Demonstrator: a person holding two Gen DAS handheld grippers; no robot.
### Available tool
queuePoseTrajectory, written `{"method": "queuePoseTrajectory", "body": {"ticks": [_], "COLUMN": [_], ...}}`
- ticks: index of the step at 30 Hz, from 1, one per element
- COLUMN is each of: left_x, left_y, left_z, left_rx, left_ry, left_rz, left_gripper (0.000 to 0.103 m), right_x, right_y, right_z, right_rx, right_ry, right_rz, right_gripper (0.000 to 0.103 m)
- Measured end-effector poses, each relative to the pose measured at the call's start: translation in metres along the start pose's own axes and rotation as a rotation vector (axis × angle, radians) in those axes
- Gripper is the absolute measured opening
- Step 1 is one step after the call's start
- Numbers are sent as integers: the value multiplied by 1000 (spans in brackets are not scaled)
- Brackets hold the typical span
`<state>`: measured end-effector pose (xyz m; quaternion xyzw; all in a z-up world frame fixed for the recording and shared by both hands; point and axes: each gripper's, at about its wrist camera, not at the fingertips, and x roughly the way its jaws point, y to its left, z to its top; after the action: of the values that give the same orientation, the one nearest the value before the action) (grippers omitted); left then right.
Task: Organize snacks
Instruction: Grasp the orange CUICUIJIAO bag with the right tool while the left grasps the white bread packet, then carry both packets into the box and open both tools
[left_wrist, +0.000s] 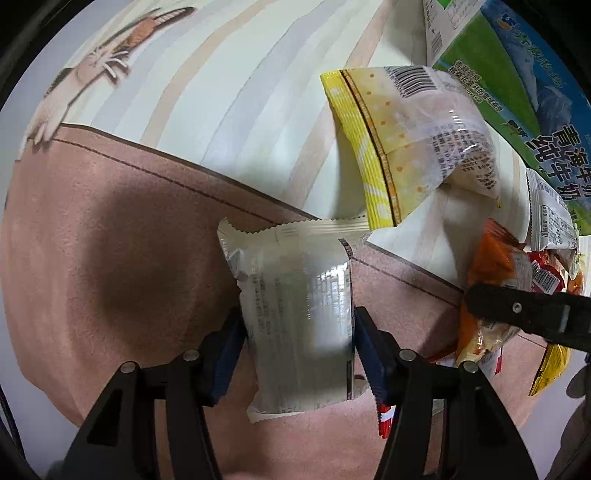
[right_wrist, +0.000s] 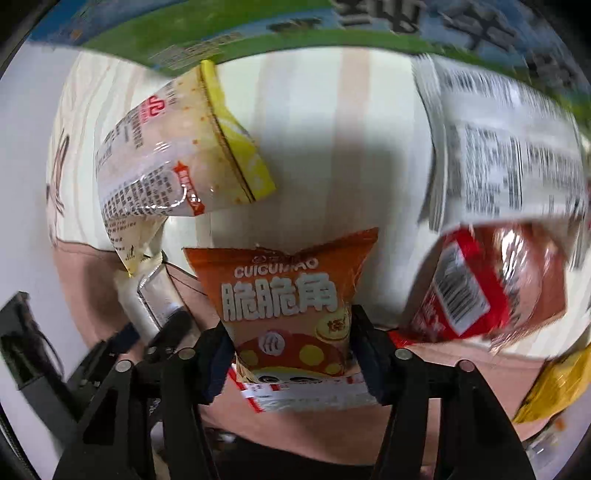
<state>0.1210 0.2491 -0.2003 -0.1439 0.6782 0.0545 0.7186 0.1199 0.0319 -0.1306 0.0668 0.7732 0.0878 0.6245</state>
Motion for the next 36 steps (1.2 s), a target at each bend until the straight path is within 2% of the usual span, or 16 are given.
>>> {"method": "queuePoseTrajectory", "body": {"ticks": [1, 7, 8, 9, 10, 13, 17, 22, 26, 29, 32, 36], "left_x": [0, 4, 2, 1, 0, -13, -35, -87, -140, -186, -211, -222], "left_y": [5, 8, 9, 8, 6, 3, -8, -28, -49, -68, -90, -126], "left_z": [-3, -4, -5, -6, -6, -17, -26, -40, -37, -15, 18, 68], "left_rx": [0, -2, 2, 14, 22, 54, 105, 167, 220, 270, 305, 342], "left_ry": [2, 3, -6, -17, -26, -56, -80, -126, -189, -261, -304, -324], "left_rz": [-5, -14, -10, 1, 12, 44, 52, -16, -99, -170, -225, -220], "left_gripper": [58, 58, 57, 55, 54, 52, 51, 51, 51, 51, 51, 52], "right_x": [-1, 9, 10, 11, 13, 9, -12, -61, -125, -176, -223, -276], "right_y": [-1, 9, 12, 15, 22, 30, 26, 14, -1, -14, -31, -54], "right_z": [1, -11, -15, -19, -26, -38, -55, -81, -97, -100, -85, -44], "right_rx": [0, -9, -15, -24, -36, -52, -49, -58, -52, -29, -3, 37], "right_ry": [-5, -61, -86, -111, -134, -164, -200, -257, -329, -403, -468, -558], "right_rz": [-14, -71, -83, -96, -119, -120, -70, 51, 144, 182, 200, 119], "right_gripper": [76, 76, 74, 62, 55, 47, 46, 46, 46, 46, 46, 46]}}
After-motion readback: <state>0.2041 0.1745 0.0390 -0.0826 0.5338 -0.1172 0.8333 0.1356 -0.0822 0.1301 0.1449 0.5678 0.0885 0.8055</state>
